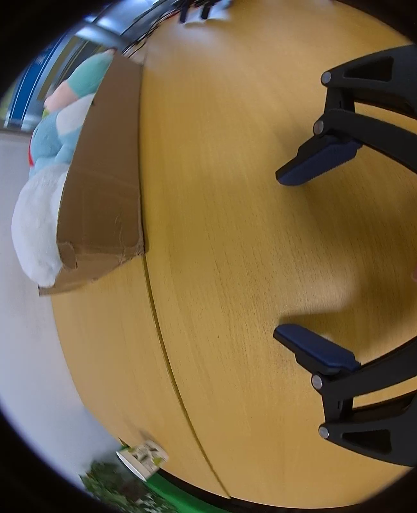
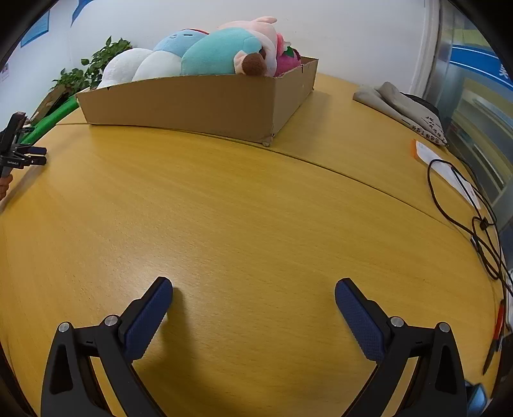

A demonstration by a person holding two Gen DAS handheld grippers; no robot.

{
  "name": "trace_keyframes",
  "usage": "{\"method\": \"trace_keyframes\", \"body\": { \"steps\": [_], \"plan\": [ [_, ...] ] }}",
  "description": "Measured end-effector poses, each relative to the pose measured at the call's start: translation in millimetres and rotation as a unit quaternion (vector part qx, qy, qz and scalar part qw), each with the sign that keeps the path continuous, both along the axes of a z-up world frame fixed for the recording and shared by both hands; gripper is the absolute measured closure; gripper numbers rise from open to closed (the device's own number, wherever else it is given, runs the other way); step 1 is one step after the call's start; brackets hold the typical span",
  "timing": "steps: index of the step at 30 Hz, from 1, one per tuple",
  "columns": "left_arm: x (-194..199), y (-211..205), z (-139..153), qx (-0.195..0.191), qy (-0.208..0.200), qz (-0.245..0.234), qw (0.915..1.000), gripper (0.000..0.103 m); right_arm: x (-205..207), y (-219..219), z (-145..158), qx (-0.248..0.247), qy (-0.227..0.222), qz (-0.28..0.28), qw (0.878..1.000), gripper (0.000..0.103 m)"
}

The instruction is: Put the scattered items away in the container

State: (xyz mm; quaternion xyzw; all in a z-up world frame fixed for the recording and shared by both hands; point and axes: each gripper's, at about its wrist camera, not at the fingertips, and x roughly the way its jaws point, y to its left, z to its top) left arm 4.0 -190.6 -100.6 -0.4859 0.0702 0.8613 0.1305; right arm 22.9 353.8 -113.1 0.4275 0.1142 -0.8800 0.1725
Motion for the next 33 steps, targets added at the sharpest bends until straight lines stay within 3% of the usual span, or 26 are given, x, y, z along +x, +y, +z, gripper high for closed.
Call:
{"method": "trace_keyframes", "body": {
  "steps": [2,4,9,14,19,25,33],
  "plan": [
    [-2.2,-3.6,0.4,-0.002,-0.004,-0.022,0.9998,0.012,-4.6,6.0,-2.8,-0.011,-0.011,0.010,1.000,0.000],
    [-9.3,-8.0,-1.7,-0.005,-0.006,-0.026,0.9996,0.000,-11.8,6.0,-1.2,-0.008,-0.011,0.013,1.000,0.000],
    [-13.4,-19.7,-9.2,0.011,0.039,-0.049,0.9980,0.000,-21.7,8.5,0.8,-0.008,-0.014,0.031,0.999,0.000],
    [-13.9,-15.4,-12.2,0.011,0.039,-0.053,0.9977,0.000,-29.4,17.6,1.8,-0.008,-0.018,0.083,0.996,0.000],
    [-18.9,-14.6,-6.2,0.010,0.038,-0.072,0.9966,0.000,-31.7,18.6,2.1,-0.005,-0.017,0.083,0.996,0.000],
    [-25.1,-31.8,-3.8,0.016,0.035,-0.140,0.9895,0.000,-31.4,23.0,0.2,-0.006,-0.015,0.083,0.996,0.000],
    [-41.4,-22.8,-5.4,0.016,0.036,-0.139,0.9895,0.000,-40.4,23.4,0.2,-0.008,-0.018,0.089,0.996,0.000]
  ]
}}
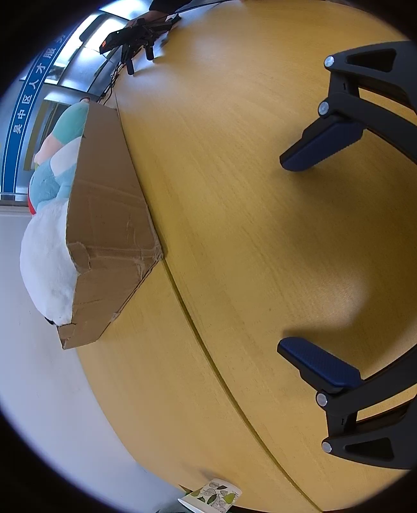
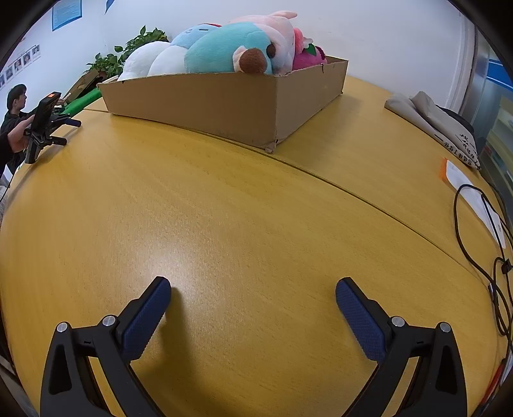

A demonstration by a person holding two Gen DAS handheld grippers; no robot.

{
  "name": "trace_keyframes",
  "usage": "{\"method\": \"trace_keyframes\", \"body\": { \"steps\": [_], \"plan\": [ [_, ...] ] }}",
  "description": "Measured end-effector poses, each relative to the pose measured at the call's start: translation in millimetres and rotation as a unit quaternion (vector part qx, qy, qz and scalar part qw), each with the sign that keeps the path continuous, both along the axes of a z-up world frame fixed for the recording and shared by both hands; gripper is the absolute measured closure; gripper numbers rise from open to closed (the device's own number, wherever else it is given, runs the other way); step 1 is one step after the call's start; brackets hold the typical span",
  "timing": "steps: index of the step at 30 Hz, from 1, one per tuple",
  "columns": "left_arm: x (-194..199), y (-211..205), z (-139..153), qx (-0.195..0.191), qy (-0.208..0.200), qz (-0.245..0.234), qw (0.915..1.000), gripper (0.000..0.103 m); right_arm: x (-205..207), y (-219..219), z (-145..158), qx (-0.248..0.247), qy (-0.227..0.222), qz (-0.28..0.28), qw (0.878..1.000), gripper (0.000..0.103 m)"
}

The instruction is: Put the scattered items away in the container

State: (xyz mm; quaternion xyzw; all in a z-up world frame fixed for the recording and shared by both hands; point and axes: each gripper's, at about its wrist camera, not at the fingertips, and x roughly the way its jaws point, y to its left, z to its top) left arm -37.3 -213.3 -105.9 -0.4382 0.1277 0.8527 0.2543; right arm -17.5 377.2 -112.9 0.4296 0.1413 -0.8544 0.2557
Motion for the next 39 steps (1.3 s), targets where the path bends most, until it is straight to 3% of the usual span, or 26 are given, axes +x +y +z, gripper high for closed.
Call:
{"method": "trace_keyframes", "body": {
  "steps": [8,39],
  "plan": [
    [-2.9,-16.4,0.9,0.001,0.002,0.003,1.0000,0.000,-7.6,-0.4,-0.4,-0.001,0.000,-0.001,1.000,0.000],
    [-5.1,-15.2,1.0,-0.001,0.001,-0.001,1.0000,0.000,-7.9,-0.6,-1.1,0.000,0.001,-0.002,1.000,0.000]
  ]
}}
